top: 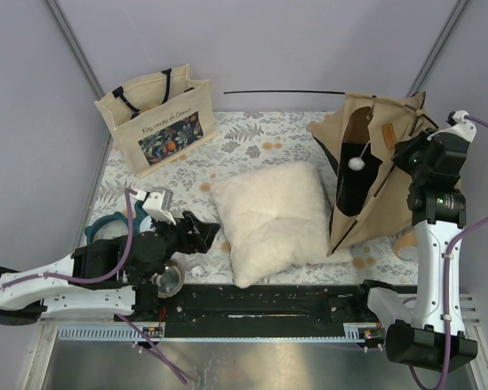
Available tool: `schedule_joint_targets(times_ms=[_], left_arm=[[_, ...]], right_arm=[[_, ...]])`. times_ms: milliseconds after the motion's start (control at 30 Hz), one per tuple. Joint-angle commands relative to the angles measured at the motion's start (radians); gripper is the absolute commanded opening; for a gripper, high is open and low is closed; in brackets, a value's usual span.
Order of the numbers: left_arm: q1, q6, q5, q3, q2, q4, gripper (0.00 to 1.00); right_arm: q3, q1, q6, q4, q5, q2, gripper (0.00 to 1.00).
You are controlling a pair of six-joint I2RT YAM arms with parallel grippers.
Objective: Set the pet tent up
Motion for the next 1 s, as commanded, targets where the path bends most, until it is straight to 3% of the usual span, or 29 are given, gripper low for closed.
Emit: schedule_joint_targets(times_ms=[0, 667, 767, 967], left_arm=[[0.002, -0.003, -0.043, 0.004, -0.037, 0.010, 0.78], [0.003, 0.046, -0.031, 0.033, -0.079, 0.004, 0.78], [0.003, 0.103, 0.034, 0.059, -0.088, 0.006, 0.78], [0.003, 0.238, 0.300, 0.096, -0.112, 0.030, 0.78]], right_arm=[[0.093, 0.000, 0.003, 0.195, -0.226, -0.028, 0.00], [0.118, 0.001, 0.260, 0.663, -0.669, 0.096, 0.00], [0.112, 0.001, 0.248, 0.741, -0.781, 0.146, 0.00], [0.124, 0.001, 0.184, 0.819, -0.930, 0.258, 0.00]])
